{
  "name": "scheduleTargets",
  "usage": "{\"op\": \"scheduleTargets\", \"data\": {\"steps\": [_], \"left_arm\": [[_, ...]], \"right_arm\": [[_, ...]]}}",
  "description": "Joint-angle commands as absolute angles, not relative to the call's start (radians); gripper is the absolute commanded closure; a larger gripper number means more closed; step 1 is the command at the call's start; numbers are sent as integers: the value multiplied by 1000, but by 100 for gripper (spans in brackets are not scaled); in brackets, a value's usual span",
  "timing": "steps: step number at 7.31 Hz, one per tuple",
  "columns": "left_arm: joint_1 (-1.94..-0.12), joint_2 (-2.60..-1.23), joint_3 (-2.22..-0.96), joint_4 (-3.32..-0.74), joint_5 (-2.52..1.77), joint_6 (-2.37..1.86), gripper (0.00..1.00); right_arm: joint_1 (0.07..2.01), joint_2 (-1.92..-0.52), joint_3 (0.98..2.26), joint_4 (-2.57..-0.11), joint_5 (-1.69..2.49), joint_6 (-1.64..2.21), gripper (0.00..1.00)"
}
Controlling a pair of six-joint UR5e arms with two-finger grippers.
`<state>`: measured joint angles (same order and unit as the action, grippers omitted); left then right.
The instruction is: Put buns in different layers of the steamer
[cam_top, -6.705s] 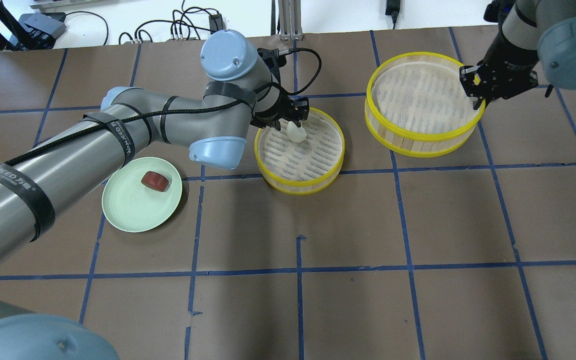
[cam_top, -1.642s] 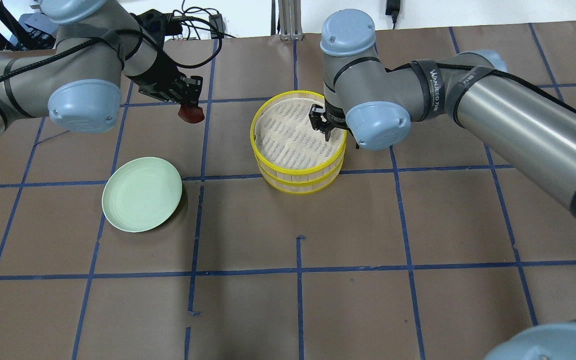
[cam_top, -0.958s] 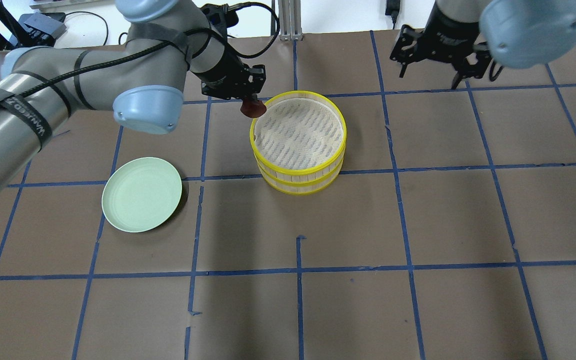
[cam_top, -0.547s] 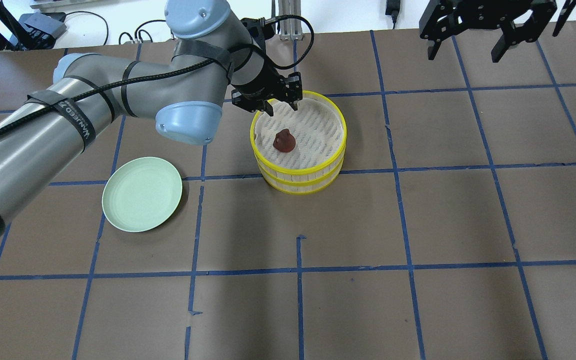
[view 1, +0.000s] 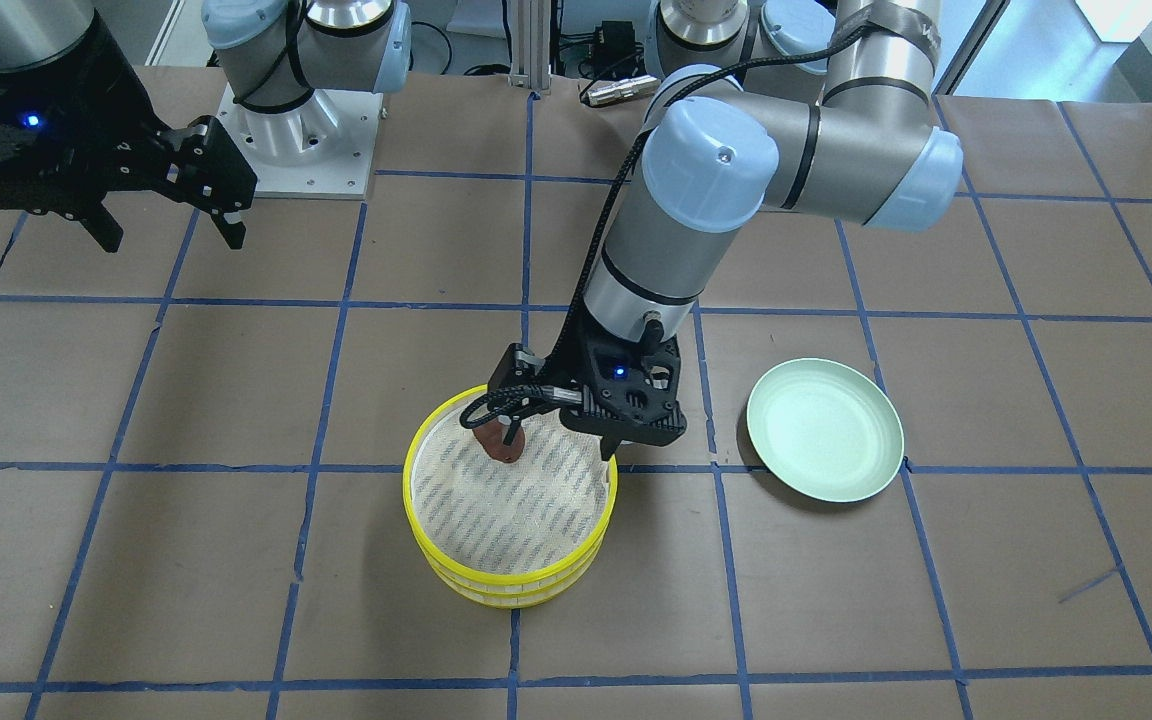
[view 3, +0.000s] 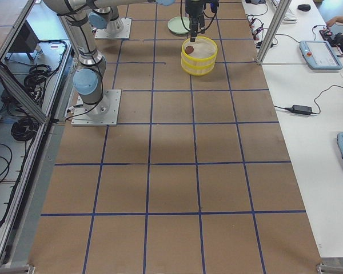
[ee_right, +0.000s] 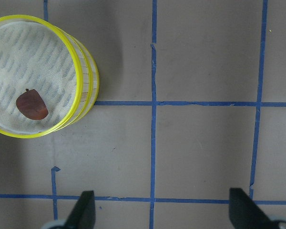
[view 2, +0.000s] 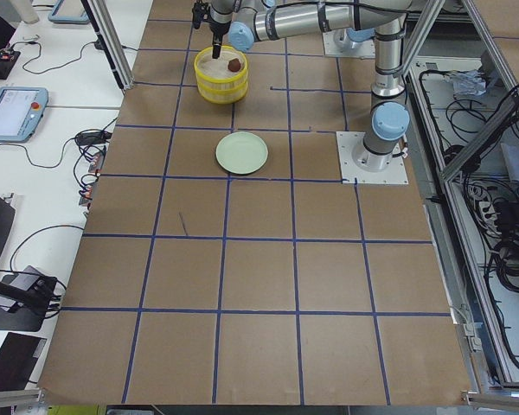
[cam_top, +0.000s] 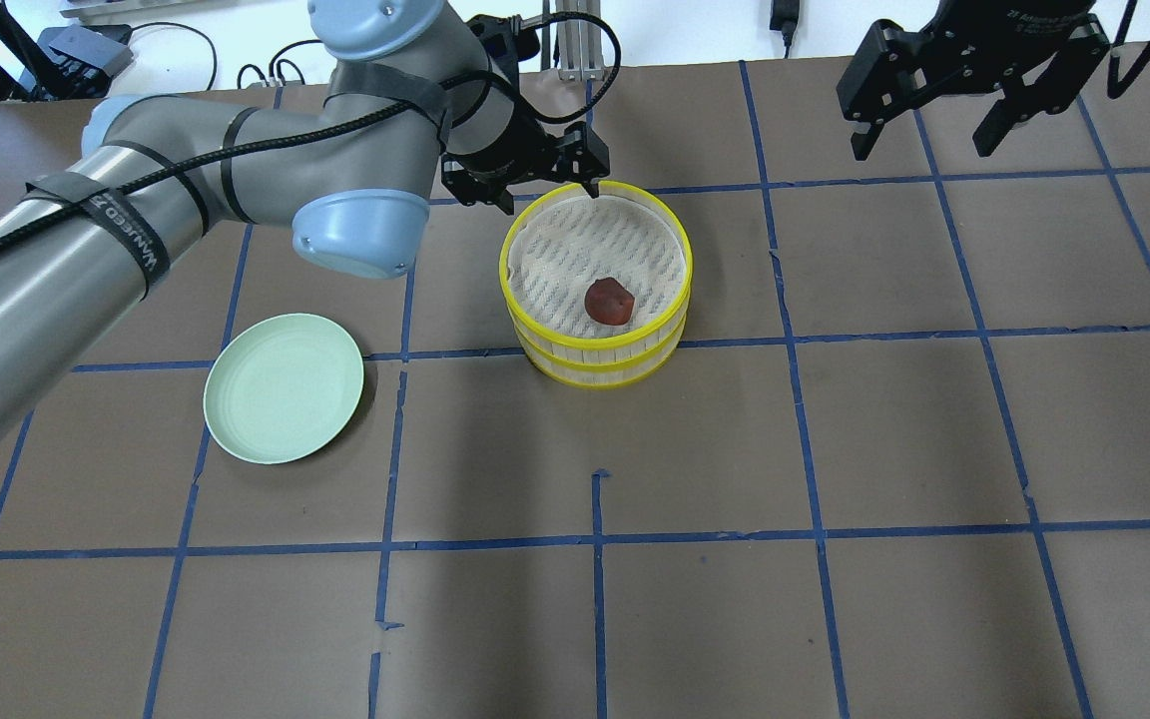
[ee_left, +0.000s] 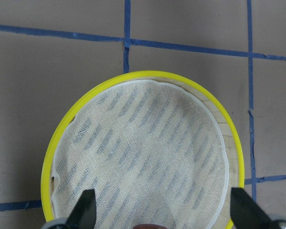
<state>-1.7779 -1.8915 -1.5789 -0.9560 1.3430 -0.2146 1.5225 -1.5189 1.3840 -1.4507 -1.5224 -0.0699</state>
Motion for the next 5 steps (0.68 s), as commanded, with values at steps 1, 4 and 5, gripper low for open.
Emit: {"op": "scheduleTargets", "data": {"steps": [1, 4, 5], "left_arm": [[-1630, -1818, -1574, -1177, 1370, 34, 0], [-1500, -1663, -1581, -1507, 1575, 137, 0], [-1505, -1655, -1597, -1506, 1578, 137, 0]], "right_arm": [[1525, -1520, 1394, -1451, -1528, -83, 0], [1525, -1531, 1411, -1457, -1526, -81, 0], [1525, -1534, 1417, -1459, -1528, -80, 0]]}}
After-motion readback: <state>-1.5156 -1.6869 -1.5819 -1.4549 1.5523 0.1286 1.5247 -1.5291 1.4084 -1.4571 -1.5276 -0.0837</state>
